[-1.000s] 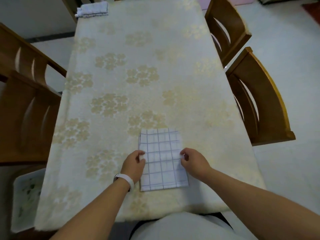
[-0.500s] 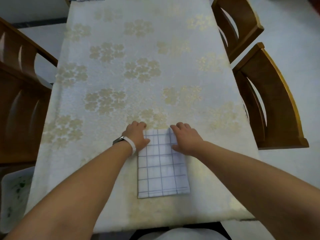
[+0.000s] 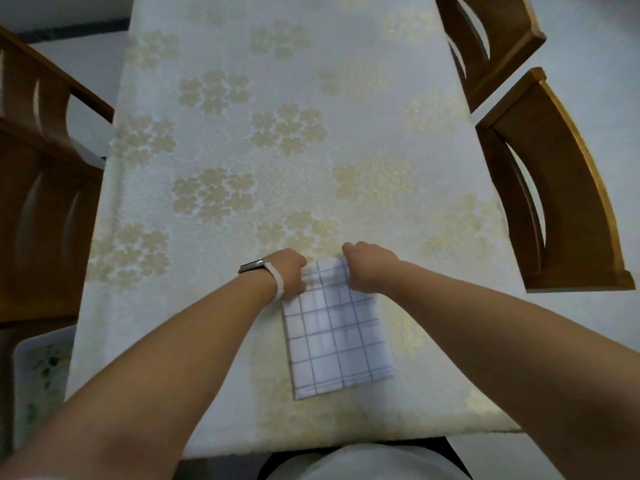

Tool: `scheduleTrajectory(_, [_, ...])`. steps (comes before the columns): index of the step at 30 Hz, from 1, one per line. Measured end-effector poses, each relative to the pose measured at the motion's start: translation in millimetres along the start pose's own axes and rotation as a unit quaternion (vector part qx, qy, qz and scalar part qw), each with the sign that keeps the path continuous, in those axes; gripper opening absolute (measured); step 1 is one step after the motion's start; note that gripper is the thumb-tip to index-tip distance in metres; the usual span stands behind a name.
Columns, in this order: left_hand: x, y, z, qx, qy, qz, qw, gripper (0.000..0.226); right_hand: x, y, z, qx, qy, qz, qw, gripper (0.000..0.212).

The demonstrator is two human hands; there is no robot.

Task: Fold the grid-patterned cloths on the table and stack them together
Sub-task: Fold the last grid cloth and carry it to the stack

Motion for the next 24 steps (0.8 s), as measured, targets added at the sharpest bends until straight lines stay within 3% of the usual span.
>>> scheduleTrajectory(3, [3,-8,-1,0.019,-0.043,0.014,0.999,0.017,-1,-4,-5,-0.027,-0.023,0.011,0.999,0.032])
scheduleTrajectory(6, [-1,-18,4,0.055,-0.037,0.053,0.996,0.023,-5,-8,-16,-0.073,-0.037,0.007,0.997,0.045])
scheduleTrajectory(11, [-12,-41,4,0.075,-0.066,0.129,0.987,0.006,-23,-25,-33,-0.117,-0.046,0.016,0.992,0.005])
scheduleTrajectory(12, [-15,-47,2,0.069,-0.079,0.148,0.983,0.012,-27,-29,-35,-0.121,-0.05,0.026,0.991,0.004])
scheduleTrajectory(15, [-25,-65,-4,0.048,-0.12,0.214,0.968,0.025,-39,-48,-42,-0.148,-0.089,0.08,0.982,0.011])
scheduleTrajectory(18, [-28,-87,3,0.062,-0.085,0.275,0.956,0.01,-42,-72,-48,-0.193,-0.119,0.134,0.965,0.013])
scheduleTrajectory(21, [-19,-114,13,0.107,-0.051,0.334,0.935,0.01,-34,-98,-52,-0.247,-0.15,0.193,0.938,0.005])
scheduleTrajectory(24, [-2,-138,23,0.15,-0.026,0.401,0.903,0.012,-13,-120,-52,-0.27,-0.169,0.195,0.927,0.022])
Point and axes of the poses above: each hand's wrist, its own y-axis towards the middle knuckle, its own x-axis out of the palm, z = x × y, the point moved 9 cm from there along y, towards the middle knuckle, and after that the axes turned 3 degrees about -z, right-handed, at the moved point
